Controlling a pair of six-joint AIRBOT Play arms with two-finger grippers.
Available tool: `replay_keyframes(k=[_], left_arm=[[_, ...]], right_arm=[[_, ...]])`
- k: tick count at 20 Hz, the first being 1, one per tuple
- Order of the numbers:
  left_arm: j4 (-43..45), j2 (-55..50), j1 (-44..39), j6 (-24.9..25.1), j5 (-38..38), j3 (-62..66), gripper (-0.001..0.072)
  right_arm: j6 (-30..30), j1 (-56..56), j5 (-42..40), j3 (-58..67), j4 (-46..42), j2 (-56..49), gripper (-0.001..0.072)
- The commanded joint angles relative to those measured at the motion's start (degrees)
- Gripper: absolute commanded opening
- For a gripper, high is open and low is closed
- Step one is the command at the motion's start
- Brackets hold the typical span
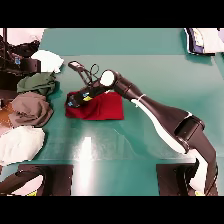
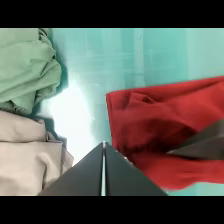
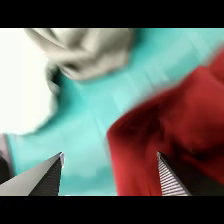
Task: Fold the shirts.
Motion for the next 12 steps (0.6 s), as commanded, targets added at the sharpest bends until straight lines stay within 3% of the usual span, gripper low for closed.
replay_keyframes(k=[1, 4, 5, 8, 10, 12], left_arm=[[-0.5, 0.1, 0.1, 0.1, -0.8, 0.0, 0.0025], [-0.5, 0.0, 0.1, 0.5, -2.4, 0.0, 0.0025], [-0.9, 0.0, 0.1, 0.5, -2.6, 0.0, 0.0026], [-4.3, -0.3, 0.1, 3.1, -2.9, -1.8, 0.0027], [-8.3, -0.4, 0.1, 4.9, -2.2, -5.9, 0.0207], [-11.4, -0.4, 0.1, 5.0, 0.0, -11.1, 0.0205]], right_arm=[[-5.5, 1.9, -7.5, 0.0, 5.6, 0.5, 0.0662], [-5.7, -1.7, -5.8, 0.0, 5.6, 4.2, 0.0648], [-5.7, -4.0, -3.0, 0.0, 5.6, 5.6, 0.0607], [-3.7, -12.3, 9.4, 0.0, 4.9, 9.5, 0.0595], [0.8, -18.0, 18.7, 0.0, -1.3, 11.6, 0.0560], [6.1, -23.4, 28.0, -0.1, -9.7, 12.5, 0.0560]])
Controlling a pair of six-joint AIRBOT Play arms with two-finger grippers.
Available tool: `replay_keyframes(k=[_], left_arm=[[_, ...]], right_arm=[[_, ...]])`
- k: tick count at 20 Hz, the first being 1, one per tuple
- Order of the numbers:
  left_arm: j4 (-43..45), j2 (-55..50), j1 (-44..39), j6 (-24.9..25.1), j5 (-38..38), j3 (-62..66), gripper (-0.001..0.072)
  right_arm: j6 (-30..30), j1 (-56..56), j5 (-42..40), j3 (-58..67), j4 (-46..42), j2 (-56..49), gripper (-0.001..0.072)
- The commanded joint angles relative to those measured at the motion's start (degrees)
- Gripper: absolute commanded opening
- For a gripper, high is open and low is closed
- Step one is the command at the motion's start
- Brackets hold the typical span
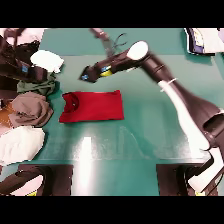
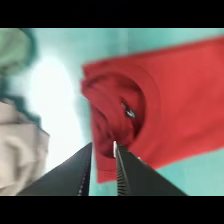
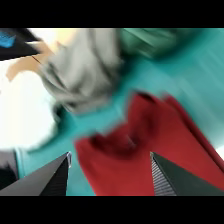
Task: Fold the shirts.
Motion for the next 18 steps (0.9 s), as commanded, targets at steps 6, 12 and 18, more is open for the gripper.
replay_keyframes(k=[6, 12, 18], left_arm=[[-7.7, 0.0, 0.0, 1.5, 6.7, -10.5, 0.0025], [-8.1, 0.0, 0.0, 1.5, 8.0, -10.5, 0.0025], [-8.1, 0.0, 0.0, 1.5, 8.0, -10.5, 0.0025]], right_arm=[[12.5, -17.4, 17.2, -17.8, -11.0, 5.2, 0.0560], [10.4, -16.3, 0.1, -40.0, 1.2, 7.3, 0.0631], [6.5, -10.3, -11.6, -46.9, 8.6, 7.2, 0.0631]])
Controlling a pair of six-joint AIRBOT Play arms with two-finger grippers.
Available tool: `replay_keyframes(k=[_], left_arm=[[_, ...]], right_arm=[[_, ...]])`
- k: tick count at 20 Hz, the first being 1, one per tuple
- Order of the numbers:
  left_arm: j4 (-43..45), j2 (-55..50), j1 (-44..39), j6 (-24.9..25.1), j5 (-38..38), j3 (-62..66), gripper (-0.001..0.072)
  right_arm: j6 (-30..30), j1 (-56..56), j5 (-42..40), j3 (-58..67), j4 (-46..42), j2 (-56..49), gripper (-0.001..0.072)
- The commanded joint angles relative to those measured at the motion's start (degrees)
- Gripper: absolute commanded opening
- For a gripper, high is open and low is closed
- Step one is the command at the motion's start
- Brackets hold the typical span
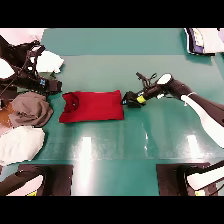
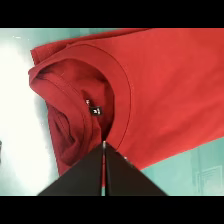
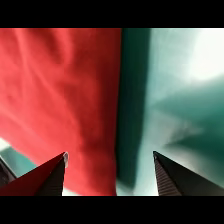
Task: Fold the shirts.
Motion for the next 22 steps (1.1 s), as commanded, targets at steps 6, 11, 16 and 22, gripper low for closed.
replay_keyframes(k=[6, 11, 16, 22], left_arm=[[-0.1, 0.0, 0.0, 0.0, -0.1, 0.0, 0.0026], [-0.1, 0.0, 0.0, 0.0, -1.2, 0.0, 0.0025], [0.0, 0.1, 0.0, 0.1, -2.9, 0.0, 0.0025], [0.0, 0.1, 0.0, 0.0, -4.2, 0.0, 0.0026]], right_arm=[[-3.6, 9.1, -15.9, -2.1, 6.7, -0.2, 0.0629], [-5.1, 11.9, -17.3, 2.7, 6.6, -2.8, 0.0086], [-9.1, 9.4, -16.3, 4.2, 5.5, -0.6, 0.0014], [-9.1, -9.1, -13.8, -4.0, -2.7, 12.7, 0.0012]])
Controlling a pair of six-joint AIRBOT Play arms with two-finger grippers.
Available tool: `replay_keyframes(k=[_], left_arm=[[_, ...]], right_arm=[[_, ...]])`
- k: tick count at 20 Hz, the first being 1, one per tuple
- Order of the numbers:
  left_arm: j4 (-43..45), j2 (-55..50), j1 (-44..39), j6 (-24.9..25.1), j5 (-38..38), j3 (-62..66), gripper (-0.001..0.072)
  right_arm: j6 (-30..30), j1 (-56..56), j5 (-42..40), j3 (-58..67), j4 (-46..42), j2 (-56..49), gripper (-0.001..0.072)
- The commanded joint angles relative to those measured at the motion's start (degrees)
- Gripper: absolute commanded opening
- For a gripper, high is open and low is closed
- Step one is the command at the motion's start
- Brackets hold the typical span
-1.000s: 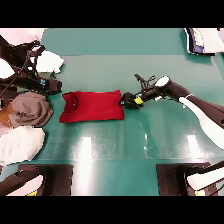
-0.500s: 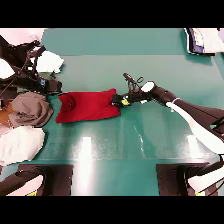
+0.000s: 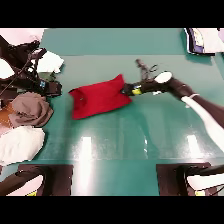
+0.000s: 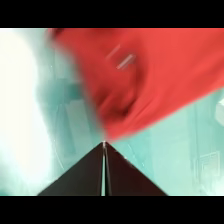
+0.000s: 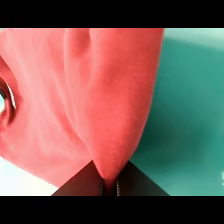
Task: Fold the shirts.
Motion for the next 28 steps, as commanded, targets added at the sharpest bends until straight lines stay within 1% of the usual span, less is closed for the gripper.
replay_keyframes(k=[1, 7, 8, 10, 14, 15, 18, 21, 23, 24, 25, 26, 28], left_arm=[[0.0, 0.0, 0.0, 0.0, -1.1, 0.0, 0.0025], [-0.1, 0.0, 0.0, -0.4, -2.0, 0.0, 0.0026], [-0.2, 0.0, 0.0, -0.7, -2.0, 0.0, 0.0025], [-0.9, 0.0, 0.0, -0.7, -1.9, 0.0, 0.0025], [-3.5, 0.0, 0.0, -1.2, -1.9, 0.0, 0.0025], [-3.6, 0.0, 0.0, -2.0, -1.9, 0.0, 0.0025], [-4.5, 0.0, 0.0, -2.1, -1.9, 0.0, 0.0025], [-4.8, 0.0, 0.0, -2.1, -1.9, 0.0, 0.0025], [-4.8, 0.0, 0.0, -2.1, -2.0, 0.0, 0.0025], [-5.0, 0.0, 0.0, -2.0, -2.0, 0.0, 0.0025], [-5.1, 0.0, 0.0, -2.0, -2.0, 0.0, 0.0025], [-5.1, 0.0, 0.0, -2.0, -2.0, 0.0, 0.0025], [-5.1, 0.0, 0.0, -2.0, -1.9, 0.0, 0.0025]], right_arm=[[-0.3, -12.7, 1.8, -5.6, -5.3, 8.2, 0.0013], [-0.4, -42.6, 1.5, -13.4, -11.6, 20.2, 0.0012], [-0.5, -47.6, 1.6, -13.5, -13.1, 21.1, 0.0012], [-1.7, -57.9, 1.5, -13.4, -13.3, 22.5, 0.0012], [-1.7, -74.9, 1.2, -13.4, -13.3, 21.2, 0.0010], [-1.6, -77.6, 1.2, -13.4, -13.2, 20.5, 0.0010], [-1.0, -82.6, 1.6, -13.4, -13.4, 18.5, 0.0011], [-0.6, -83.1, 3.2, -13.4, -14.4, 17.4, 0.0013], [0.2, -82.7, 5.6, -13.4, -17.5, 17.5, 0.0016], [0.2, -82.7, 8.3, -13.4, -19.4, 17.5, 0.0038], [0.2, -83.0, 10.5, -13.4, -21.9, 17.5, 0.0218], [0.5, -83.1, 13.0, -13.4, -24.2, 17.5, 0.0381], [3.7, -83.2, 17.9, -13.4, -29.8, 17.5, 0.0383]])
